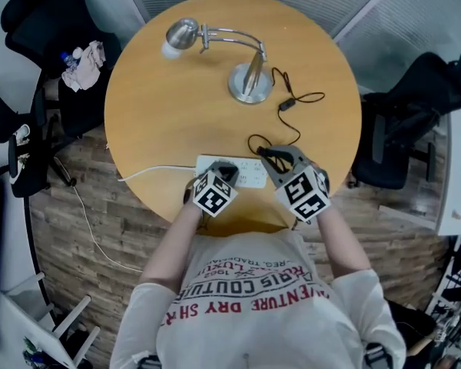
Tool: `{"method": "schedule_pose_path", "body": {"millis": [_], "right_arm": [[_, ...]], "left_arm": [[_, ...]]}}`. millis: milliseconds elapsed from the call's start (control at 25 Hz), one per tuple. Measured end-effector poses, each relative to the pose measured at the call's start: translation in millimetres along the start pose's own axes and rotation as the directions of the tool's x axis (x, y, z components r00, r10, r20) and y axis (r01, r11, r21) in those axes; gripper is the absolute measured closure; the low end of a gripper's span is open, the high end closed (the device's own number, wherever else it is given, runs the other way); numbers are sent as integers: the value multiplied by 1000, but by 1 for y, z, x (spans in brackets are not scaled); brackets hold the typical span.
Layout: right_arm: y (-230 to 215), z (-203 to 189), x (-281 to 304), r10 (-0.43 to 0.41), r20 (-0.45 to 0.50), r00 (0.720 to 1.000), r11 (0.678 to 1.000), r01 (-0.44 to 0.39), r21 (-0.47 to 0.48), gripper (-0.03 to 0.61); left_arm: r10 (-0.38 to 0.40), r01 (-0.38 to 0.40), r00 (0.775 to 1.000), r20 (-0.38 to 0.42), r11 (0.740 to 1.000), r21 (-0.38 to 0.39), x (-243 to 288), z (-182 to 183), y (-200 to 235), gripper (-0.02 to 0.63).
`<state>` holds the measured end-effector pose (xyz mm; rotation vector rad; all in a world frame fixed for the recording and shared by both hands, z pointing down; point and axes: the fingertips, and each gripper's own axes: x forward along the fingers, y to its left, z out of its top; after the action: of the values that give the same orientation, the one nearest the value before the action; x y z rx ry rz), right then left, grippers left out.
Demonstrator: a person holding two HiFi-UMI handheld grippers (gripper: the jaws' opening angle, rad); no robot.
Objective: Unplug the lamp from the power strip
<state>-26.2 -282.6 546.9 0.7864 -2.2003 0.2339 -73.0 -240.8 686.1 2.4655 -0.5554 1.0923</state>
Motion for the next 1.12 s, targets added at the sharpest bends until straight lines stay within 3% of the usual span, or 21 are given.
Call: {"method": "schedule_pose_path", "body": {"millis": [80, 240, 440, 720, 960, 1120], "right_arm": [[-4, 11, -5, -44, 89, 995, 997, 38, 67, 506], [-14, 31, -21, -122, 213, 969, 983, 88, 163, 506], [-24, 58, -45, -203, 346, 916, 966, 131, 222, 506], [-32, 92, -84, -287, 479, 829, 941, 150, 303, 506], [-43, 108, -119, -386, 557, 735, 908, 194, 373, 506], [-41, 114, -129, -400, 577, 712, 903, 199, 381, 506]], "left_arm": [[30, -28, 999, 33, 999, -37, -9, 7, 5, 586], [82, -81, 990, 118, 997, -10, -37, 32, 10, 586], [168, -173, 949, 268, 985, -6, -92, 82, 26, 586], [261, -283, 837, 482, 959, -27, -179, 158, 35, 586], [280, -269, 695, 662, 955, -122, -245, 201, 30, 586], [299, -286, 639, 709, 948, -142, -273, 205, 30, 586]]}}
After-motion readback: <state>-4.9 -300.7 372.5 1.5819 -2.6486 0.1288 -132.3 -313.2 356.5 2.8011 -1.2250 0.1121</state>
